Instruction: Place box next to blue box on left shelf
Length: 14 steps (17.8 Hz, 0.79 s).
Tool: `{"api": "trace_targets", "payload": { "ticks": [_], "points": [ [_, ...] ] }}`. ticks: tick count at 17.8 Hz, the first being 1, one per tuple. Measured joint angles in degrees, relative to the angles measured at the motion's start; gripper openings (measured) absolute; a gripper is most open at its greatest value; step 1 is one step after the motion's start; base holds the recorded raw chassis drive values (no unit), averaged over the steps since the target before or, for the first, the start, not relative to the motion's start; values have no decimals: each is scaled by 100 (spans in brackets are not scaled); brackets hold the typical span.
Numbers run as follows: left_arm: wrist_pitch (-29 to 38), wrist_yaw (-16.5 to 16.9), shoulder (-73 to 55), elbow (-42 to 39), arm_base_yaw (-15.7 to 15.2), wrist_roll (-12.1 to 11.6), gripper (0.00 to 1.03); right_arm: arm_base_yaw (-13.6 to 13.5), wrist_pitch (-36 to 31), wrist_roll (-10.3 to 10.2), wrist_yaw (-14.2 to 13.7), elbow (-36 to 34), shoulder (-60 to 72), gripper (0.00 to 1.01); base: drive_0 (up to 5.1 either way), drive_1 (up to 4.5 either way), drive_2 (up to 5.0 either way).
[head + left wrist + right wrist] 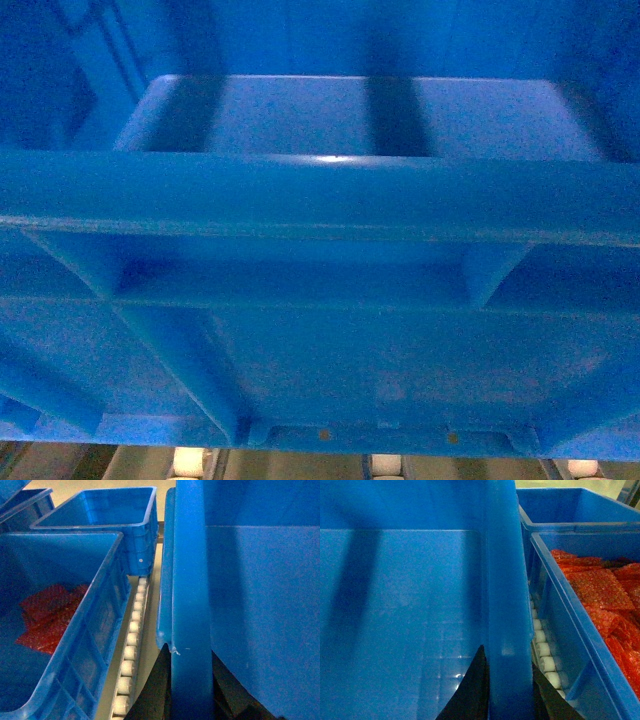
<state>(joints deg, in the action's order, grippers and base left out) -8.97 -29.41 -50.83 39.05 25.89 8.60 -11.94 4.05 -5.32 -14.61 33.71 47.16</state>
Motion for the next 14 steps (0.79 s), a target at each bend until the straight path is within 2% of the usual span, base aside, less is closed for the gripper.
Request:
{"api": "trace_targets", "payload": {
  "ticks": [14],
  "points": [
    [0, 0, 0, 0, 0, 0, 9, 0, 0, 0, -2, 0, 0, 10, 0, 0, 0]
  ]
}}
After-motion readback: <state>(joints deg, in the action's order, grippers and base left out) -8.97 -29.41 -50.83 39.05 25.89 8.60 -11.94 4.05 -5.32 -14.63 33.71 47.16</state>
